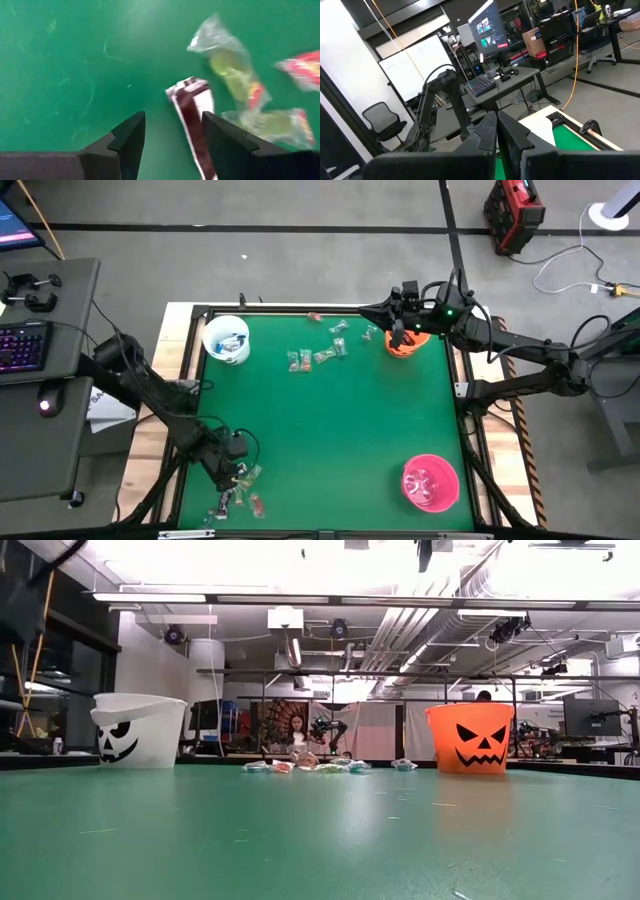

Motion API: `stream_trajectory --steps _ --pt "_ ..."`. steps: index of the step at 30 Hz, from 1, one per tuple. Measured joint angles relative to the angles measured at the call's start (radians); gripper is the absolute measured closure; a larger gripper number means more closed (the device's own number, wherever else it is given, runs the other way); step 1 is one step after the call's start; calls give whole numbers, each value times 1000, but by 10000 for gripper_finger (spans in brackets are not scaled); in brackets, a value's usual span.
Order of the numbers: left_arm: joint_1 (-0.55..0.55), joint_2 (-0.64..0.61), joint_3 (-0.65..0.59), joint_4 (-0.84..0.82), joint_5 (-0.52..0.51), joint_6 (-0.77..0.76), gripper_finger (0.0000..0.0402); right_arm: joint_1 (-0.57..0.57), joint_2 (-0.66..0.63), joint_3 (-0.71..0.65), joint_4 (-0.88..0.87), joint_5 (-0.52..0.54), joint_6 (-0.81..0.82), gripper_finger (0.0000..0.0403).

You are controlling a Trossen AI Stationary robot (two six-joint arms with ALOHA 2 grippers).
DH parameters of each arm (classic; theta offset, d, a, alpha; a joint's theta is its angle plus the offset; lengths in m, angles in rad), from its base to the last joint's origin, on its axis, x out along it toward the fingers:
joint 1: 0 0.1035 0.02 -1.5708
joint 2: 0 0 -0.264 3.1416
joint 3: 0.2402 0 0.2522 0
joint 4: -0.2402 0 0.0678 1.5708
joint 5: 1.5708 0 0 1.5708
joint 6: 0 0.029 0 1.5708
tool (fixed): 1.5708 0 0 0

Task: Sort candy by brand, put in halloween buckets
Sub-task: Put the brown chocolate bar into the orange bucket

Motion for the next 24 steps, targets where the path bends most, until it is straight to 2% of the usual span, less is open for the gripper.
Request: stream_trajectory --steps 4,8,10,12,14,16,21,24 --pt "18 52 1 51 57 -14 216 0 0 0 0 0 0 396" --pt "18 61 1 104 64 -16 224 0 0 0 0 0 0 396" --pt "23 55 1 107 60 -15 246 0 0 0 -3 0 0 396" --pt "35 43 0 117 59 -4 289 0 0 0 -6 0 0 396" --pt "57 13 0 120 53 20 354 0 0 0 -9 0 0 396" --pt "92 -30 0 112 32 38 387 0 0 0 -8 0 0 396" --pt "229 -192 0 49 -61 102 399 0 0 0 12 -2 17 396" --pt "306 -258 0 19 -2 147 391 0 -1 0 16 -8 13 396"
